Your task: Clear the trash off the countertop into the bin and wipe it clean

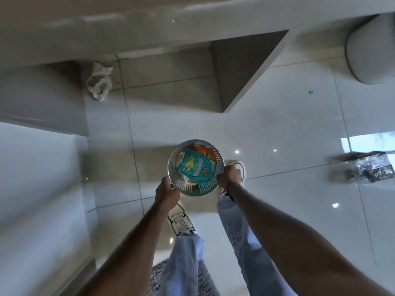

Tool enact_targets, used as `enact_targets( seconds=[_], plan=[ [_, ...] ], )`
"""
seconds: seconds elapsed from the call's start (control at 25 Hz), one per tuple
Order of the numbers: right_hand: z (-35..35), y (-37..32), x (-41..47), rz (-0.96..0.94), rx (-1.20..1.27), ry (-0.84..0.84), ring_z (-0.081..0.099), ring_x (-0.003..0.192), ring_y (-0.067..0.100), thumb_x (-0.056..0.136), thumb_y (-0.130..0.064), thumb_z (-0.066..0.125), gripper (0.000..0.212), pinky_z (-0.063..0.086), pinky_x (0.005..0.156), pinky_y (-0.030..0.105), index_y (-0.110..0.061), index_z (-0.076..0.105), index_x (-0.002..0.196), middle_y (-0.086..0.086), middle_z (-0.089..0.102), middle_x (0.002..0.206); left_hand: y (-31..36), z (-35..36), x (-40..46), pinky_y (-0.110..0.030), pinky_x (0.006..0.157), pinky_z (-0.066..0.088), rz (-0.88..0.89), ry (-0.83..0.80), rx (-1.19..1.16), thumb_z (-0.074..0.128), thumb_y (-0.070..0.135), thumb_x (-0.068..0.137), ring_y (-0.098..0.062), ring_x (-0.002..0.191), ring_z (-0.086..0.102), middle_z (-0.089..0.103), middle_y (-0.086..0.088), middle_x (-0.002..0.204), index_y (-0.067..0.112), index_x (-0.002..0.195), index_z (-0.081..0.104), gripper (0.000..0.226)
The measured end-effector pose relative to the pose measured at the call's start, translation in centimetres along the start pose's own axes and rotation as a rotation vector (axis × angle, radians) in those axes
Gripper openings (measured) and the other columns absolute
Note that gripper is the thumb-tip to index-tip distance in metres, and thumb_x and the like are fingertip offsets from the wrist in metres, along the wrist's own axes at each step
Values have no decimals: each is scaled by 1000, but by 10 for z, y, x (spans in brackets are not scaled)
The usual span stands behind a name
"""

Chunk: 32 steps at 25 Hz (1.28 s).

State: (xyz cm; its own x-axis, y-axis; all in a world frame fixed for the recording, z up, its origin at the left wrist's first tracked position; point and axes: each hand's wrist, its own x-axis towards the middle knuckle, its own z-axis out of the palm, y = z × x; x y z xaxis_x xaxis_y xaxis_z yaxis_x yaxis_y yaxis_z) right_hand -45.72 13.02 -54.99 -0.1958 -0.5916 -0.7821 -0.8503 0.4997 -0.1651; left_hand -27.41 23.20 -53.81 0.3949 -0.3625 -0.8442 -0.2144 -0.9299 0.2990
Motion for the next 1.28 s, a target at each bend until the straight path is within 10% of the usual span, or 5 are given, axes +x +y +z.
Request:
enact_targets(
  seconds=[0.52,0.84,1.04,1.28],
  plan=[
    [-227,-42,-273,-280,-282,-70,72,95,32,85,-22,64,27,60,83,35,-6,74,105,17,76,104,101,-153,-285,-59,76,65,-79,-61,-89,51,11,99,-46,102,74,67,-23,127,13,132,60,35],
    [-335,-132,-305,-970,-497,463,70,91,27,83,-31,60,27,54,76,34,-20,71,106,1,76,97,130,-175,-320,-57,84,65,-145,58,-167,46,7,101,-42,113,69,63,-25,130,7,133,54,33],
    [-409,-213,-273,-1189,-592,801,66,103,32,75,-19,68,48,54,88,42,-14,65,123,9,71,112,152,-177,-305,-57,65,66,-194,129,-265,51,4,97,-36,81,67,58,-16,104,12,127,57,31],
    [-459,-290,-219,-931,-1027,470,34,141,37,83,-26,68,83,32,115,52,-22,26,154,10,35,154,172,-181,-279,-59,79,65,-234,109,-271,56,13,98,-45,113,69,63,-25,131,12,133,55,35]
  ],
)
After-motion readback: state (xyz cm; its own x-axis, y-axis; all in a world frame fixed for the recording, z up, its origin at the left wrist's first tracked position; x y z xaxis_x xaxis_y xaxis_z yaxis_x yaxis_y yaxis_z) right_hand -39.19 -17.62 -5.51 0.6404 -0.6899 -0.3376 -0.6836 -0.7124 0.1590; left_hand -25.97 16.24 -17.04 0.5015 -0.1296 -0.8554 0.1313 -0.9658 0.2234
